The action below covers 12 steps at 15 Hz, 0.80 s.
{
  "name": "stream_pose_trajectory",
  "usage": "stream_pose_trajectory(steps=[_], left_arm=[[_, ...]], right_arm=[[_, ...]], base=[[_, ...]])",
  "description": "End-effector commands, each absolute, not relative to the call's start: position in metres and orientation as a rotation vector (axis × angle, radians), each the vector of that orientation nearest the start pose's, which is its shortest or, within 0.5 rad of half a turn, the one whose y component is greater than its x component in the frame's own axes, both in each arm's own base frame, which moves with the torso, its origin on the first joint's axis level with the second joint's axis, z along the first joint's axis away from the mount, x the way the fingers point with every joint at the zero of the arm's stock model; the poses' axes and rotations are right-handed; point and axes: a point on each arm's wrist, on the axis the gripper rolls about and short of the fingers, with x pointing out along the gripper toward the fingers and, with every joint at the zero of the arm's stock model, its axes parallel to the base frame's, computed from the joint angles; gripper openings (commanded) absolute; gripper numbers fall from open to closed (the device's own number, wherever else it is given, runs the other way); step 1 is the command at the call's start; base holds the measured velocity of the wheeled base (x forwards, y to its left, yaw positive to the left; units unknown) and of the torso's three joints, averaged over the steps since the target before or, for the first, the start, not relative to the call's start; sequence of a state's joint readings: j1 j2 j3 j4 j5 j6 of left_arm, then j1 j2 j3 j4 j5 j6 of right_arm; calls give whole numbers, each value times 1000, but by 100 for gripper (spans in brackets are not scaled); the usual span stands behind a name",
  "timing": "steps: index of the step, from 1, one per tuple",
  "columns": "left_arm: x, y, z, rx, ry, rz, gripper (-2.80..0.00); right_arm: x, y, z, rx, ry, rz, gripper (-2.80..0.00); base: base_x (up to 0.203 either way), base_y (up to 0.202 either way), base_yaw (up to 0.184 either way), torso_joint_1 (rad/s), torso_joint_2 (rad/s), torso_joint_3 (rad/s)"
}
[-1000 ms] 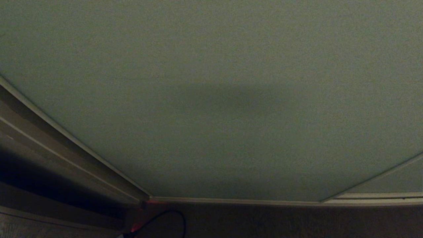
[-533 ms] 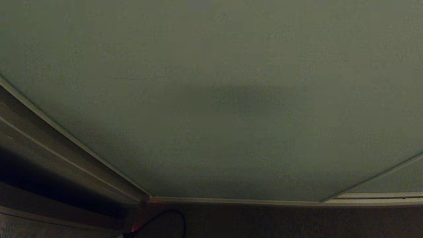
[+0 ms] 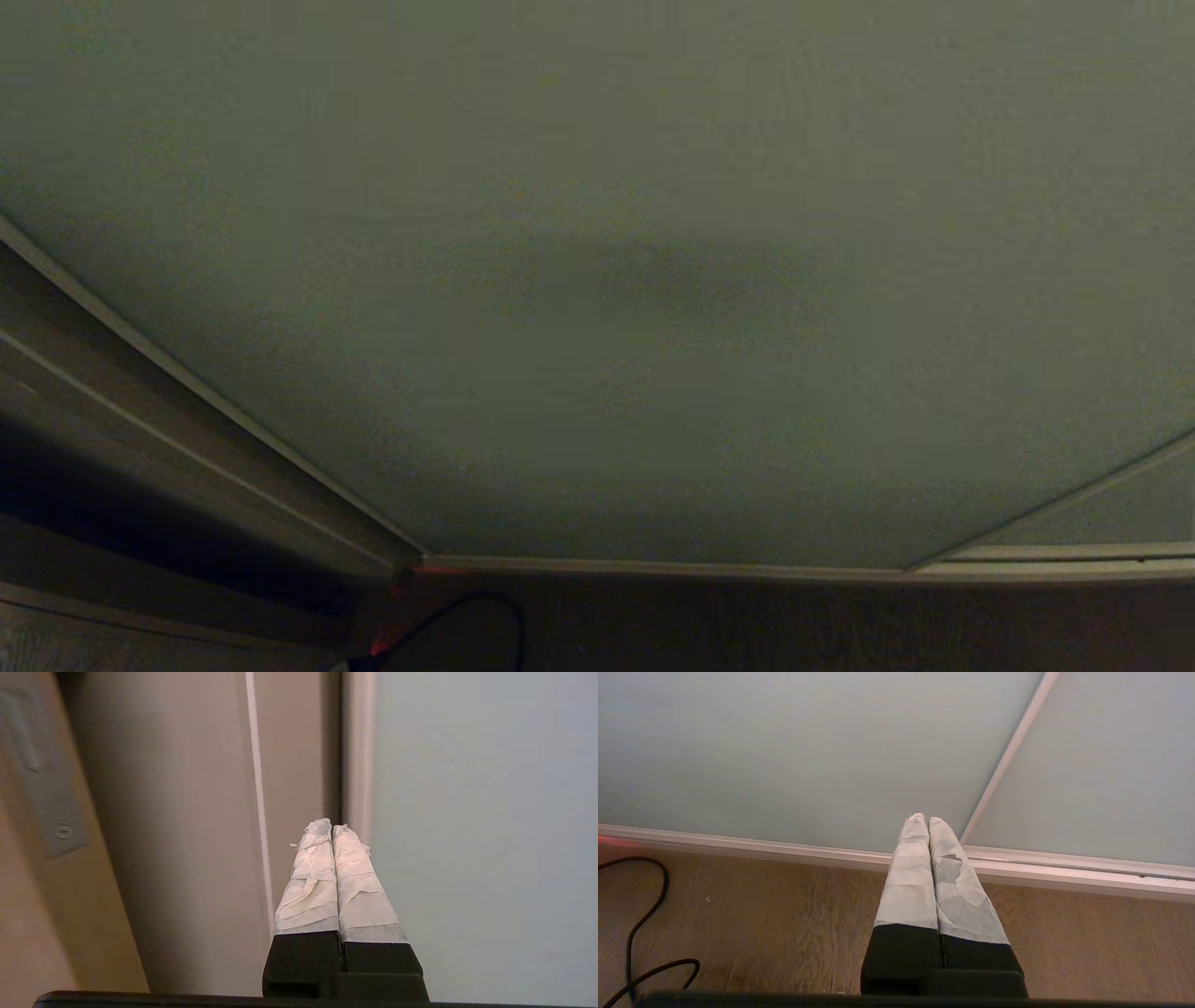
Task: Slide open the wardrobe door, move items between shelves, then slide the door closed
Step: Open the door
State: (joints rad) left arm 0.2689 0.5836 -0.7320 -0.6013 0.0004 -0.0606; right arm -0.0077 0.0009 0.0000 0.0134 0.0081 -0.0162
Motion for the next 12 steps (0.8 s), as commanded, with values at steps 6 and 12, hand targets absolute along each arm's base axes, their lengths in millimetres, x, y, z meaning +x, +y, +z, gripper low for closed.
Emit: stream_pose_trajectory(steps=[6, 12], left_arm=[[33, 10, 362, 17, -619, 251, -280], [53, 13, 381, 20, -566, 154, -280]], right_arm=[[-22, 0, 73, -17, 18, 0, -280], [-22, 0, 73, -15, 18, 0, -280]], base=[[0, 0, 0, 0, 0, 0], [0, 0, 0, 0, 0, 0]])
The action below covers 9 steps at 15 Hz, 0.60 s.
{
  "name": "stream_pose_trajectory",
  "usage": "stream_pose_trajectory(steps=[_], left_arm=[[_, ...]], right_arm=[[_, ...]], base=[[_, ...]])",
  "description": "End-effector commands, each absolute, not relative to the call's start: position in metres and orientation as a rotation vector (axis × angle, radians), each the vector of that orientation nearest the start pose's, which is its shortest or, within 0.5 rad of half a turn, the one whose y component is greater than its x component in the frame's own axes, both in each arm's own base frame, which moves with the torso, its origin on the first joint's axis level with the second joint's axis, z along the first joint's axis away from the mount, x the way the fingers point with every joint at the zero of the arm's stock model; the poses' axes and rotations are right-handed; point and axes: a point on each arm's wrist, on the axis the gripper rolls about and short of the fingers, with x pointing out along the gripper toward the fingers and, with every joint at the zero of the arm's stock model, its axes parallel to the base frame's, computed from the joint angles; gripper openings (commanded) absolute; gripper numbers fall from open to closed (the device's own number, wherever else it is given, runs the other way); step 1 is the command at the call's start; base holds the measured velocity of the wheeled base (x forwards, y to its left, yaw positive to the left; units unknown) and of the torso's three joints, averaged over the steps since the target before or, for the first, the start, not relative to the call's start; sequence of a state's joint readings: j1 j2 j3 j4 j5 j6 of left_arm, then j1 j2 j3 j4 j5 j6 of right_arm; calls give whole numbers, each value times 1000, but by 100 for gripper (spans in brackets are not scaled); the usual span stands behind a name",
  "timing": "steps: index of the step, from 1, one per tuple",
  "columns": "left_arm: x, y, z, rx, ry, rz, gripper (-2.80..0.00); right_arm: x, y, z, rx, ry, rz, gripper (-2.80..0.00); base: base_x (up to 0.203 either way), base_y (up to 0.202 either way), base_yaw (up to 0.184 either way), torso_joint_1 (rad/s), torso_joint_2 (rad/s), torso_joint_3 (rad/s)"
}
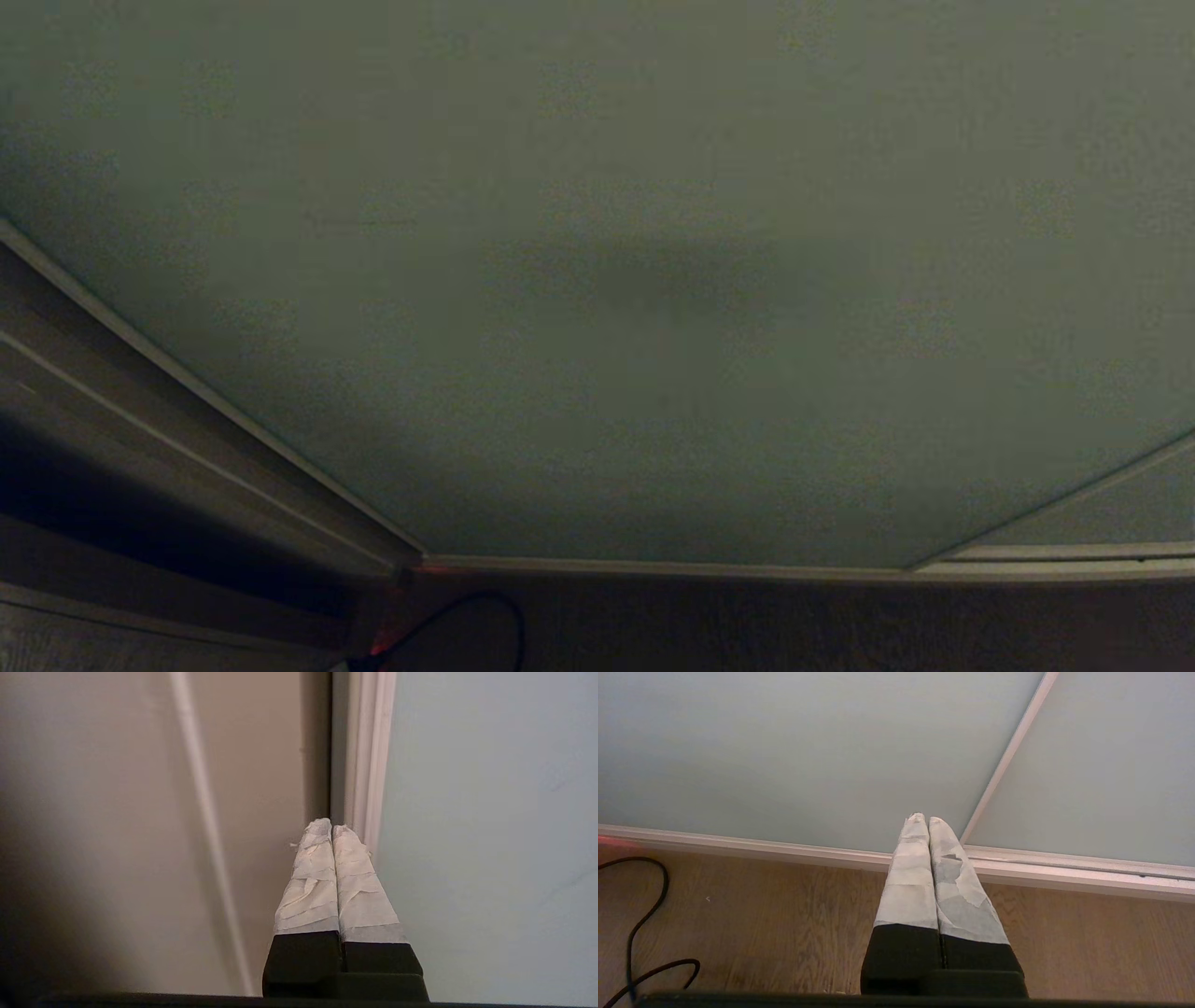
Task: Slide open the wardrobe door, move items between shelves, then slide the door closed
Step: Open the door
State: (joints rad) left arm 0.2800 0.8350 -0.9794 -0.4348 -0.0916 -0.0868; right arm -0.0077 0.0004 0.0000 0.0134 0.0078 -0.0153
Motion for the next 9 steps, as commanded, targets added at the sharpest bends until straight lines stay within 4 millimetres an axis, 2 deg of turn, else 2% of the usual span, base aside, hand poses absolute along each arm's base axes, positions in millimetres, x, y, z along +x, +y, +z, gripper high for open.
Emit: stream_pose_trajectory(steps=[1, 9], left_arm=[[56, 14, 381, 17, -557, 151, -280], [72, 18, 392, 20, -551, 125, -280]], right_arm=[[-22, 0, 73, -17, 19, 0, -280], [-22, 0, 73, -17, 19, 0, -280]], base=[[0, 0, 0, 0, 0, 0], [0, 0, 0, 0, 0, 0]])
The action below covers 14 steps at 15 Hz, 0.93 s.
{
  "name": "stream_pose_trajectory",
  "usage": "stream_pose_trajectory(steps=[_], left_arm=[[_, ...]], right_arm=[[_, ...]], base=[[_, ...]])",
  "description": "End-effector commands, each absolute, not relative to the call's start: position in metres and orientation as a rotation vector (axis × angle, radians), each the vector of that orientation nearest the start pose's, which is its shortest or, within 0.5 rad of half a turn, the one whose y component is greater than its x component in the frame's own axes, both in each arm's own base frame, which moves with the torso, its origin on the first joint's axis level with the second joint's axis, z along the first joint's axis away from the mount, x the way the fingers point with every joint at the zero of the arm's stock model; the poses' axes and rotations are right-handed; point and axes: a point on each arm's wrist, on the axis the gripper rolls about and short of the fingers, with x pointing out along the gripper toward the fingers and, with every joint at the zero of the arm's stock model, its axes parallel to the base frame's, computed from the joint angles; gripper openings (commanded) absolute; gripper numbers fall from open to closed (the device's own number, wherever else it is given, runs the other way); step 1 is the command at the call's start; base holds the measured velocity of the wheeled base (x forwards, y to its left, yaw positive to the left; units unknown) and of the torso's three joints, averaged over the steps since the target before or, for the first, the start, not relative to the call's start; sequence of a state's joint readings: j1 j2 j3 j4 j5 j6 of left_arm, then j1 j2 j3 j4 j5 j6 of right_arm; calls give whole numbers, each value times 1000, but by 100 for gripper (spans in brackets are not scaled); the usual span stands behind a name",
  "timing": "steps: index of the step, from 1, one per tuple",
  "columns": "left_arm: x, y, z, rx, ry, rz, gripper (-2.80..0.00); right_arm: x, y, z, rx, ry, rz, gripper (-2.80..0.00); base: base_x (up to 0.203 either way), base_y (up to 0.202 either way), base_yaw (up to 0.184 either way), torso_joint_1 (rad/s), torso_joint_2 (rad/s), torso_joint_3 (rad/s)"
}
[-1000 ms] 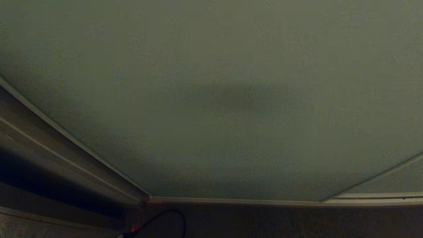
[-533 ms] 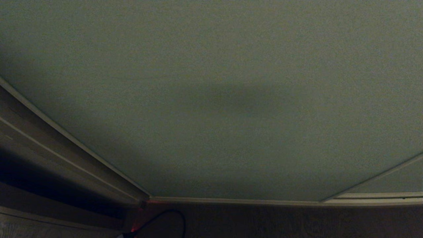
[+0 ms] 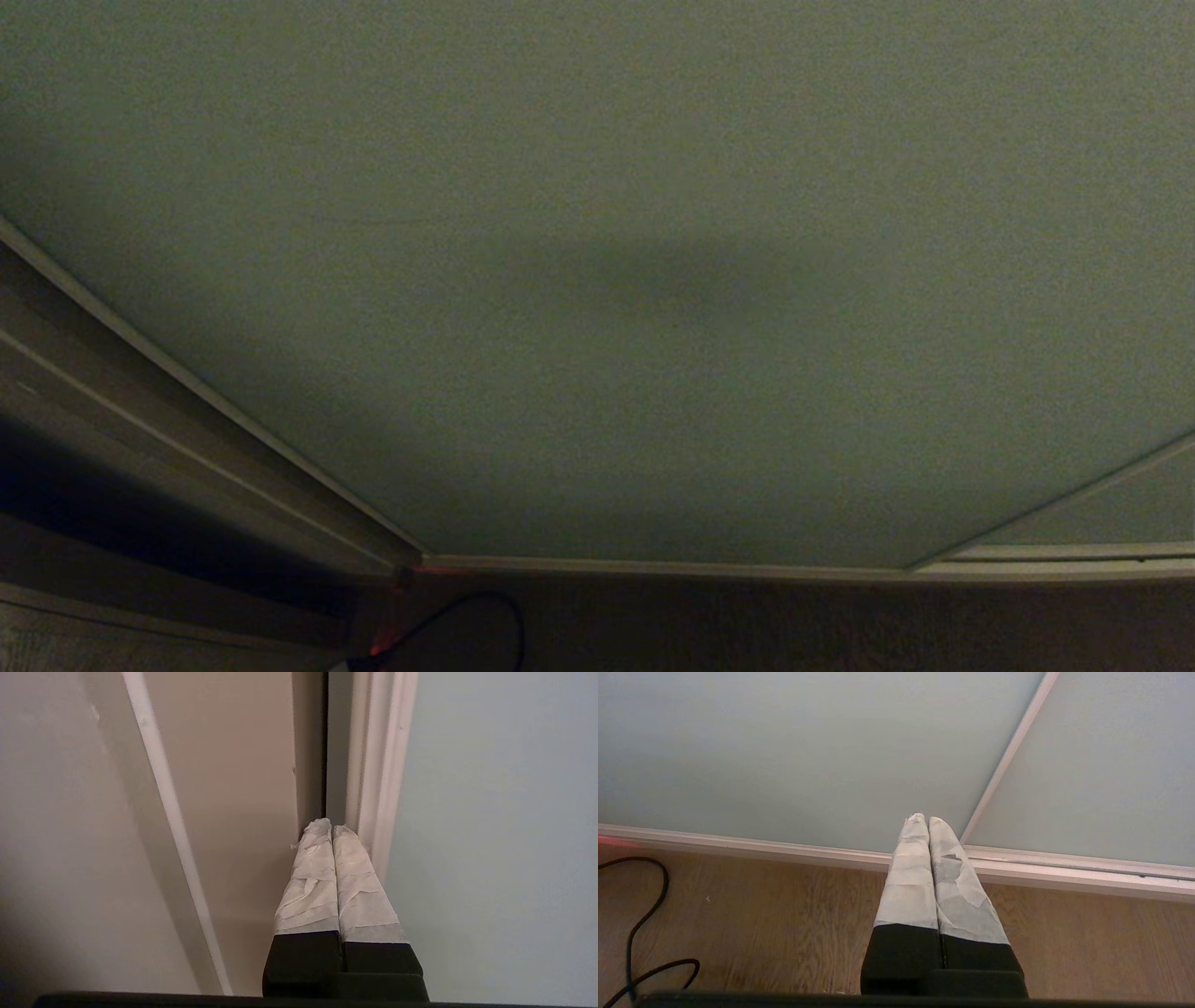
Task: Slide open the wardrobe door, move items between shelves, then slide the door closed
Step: Open the door
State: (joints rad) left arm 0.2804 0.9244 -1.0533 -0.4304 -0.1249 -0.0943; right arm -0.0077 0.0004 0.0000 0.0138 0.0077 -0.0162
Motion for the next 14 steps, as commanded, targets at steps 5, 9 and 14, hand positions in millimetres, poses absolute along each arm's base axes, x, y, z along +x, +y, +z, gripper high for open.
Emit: stream_pose_trajectory(steps=[5, 9, 14], left_arm=[[81, 19, 394, 22, -533, 86, -280], [84, 19, 395, 31, -522, 37, -280], [68, 13, 396, 45, -499, -33, -280]], right_arm=[[-22, 0, 73, -17, 18, 0, -280], [-22, 0, 73, -17, 19, 0, -280], [-22, 0, 73, -16, 18, 2, -280]], base=[[0, 0, 0, 0, 0, 0], [0, 0, 0, 0, 0, 0], [0, 0, 0, 0, 0, 0]])
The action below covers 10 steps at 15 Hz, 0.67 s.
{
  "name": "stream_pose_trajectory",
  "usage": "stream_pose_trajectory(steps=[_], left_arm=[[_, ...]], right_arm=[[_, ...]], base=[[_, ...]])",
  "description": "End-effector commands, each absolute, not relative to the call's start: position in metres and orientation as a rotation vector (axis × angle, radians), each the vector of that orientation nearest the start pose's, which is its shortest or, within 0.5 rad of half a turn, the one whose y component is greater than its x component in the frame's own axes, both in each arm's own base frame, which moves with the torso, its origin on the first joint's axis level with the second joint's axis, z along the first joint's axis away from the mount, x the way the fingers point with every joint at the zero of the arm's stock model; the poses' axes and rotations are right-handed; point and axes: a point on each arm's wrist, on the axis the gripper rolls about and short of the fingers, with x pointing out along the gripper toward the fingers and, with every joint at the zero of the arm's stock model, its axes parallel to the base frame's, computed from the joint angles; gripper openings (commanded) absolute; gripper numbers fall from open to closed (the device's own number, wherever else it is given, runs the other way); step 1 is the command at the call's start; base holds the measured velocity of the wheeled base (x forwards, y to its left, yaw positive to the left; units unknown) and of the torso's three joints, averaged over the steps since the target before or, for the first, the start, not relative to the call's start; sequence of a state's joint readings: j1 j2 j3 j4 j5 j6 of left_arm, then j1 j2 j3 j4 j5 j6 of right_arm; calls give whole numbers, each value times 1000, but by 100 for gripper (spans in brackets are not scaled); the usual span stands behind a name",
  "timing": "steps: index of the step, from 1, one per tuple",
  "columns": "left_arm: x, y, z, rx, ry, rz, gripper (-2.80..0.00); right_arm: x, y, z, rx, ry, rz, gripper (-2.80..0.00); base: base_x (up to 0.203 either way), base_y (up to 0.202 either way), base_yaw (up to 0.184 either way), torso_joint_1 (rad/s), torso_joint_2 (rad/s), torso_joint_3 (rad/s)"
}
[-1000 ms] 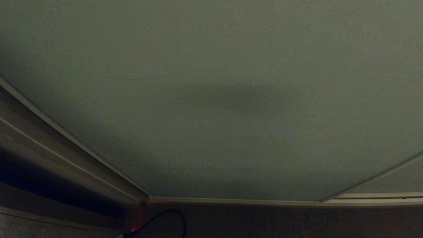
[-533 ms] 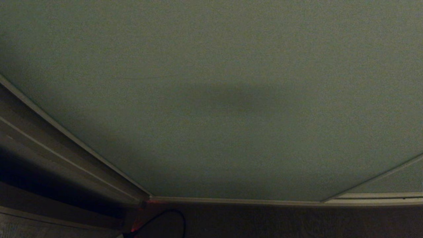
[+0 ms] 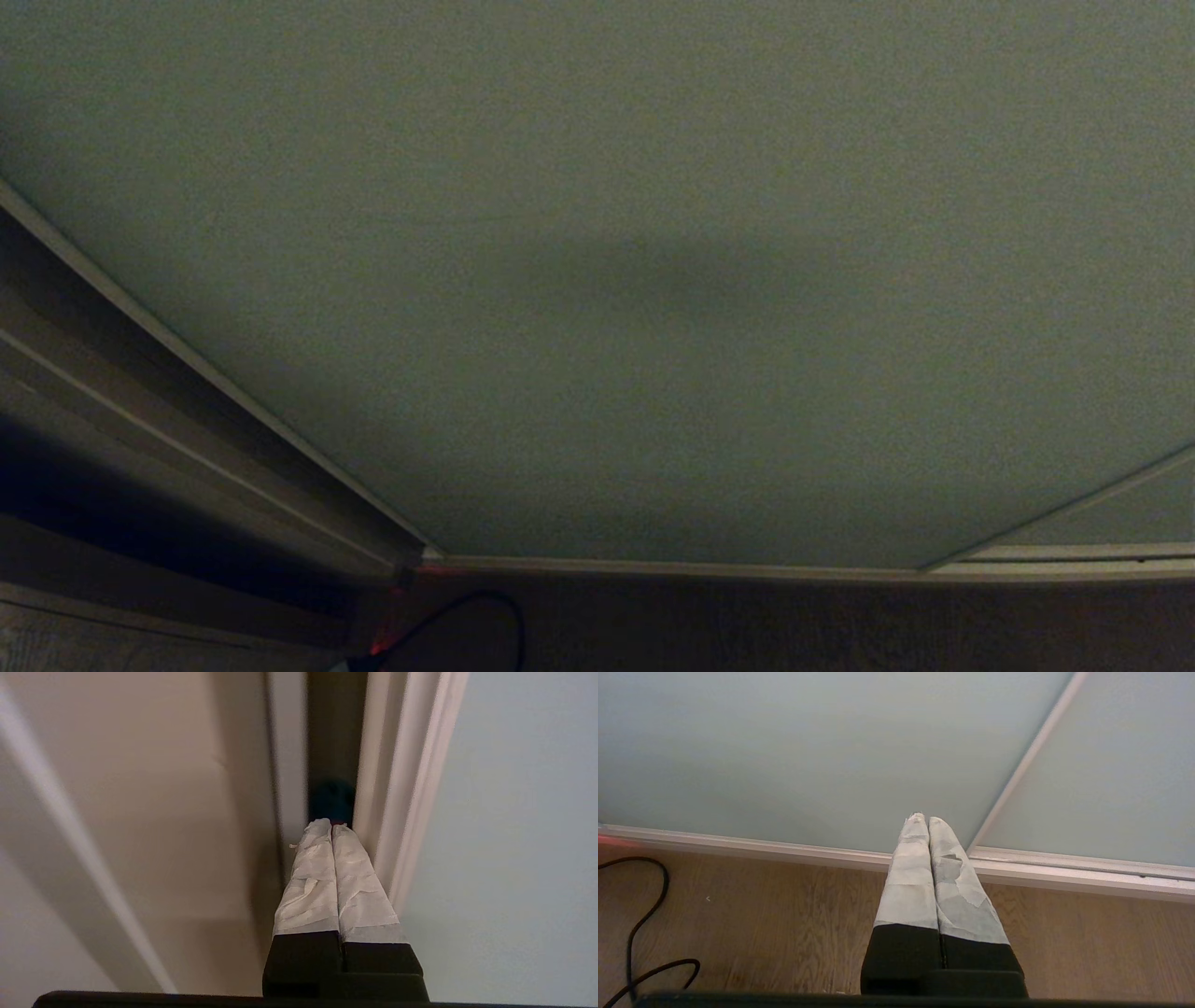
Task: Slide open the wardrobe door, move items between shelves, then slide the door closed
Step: Open the door
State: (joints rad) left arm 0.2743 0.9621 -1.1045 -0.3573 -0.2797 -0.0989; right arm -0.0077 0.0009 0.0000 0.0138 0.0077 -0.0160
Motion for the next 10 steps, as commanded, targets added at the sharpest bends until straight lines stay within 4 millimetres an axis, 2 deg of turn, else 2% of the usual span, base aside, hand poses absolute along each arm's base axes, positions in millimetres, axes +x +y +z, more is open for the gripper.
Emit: stream_pose_trajectory(steps=[1, 10], left_arm=[[63, 11, 392, 42, -470, -44, -280], [44, -1, 399, 61, -394, -288, -280]], right_arm=[[-22, 0, 73, -17, 19, 0, -280], [-22, 0, 73, -17, 20, 2, -280]], base=[[0, 0, 0, 0, 0, 0], [0, 0, 0, 0, 0, 0]])
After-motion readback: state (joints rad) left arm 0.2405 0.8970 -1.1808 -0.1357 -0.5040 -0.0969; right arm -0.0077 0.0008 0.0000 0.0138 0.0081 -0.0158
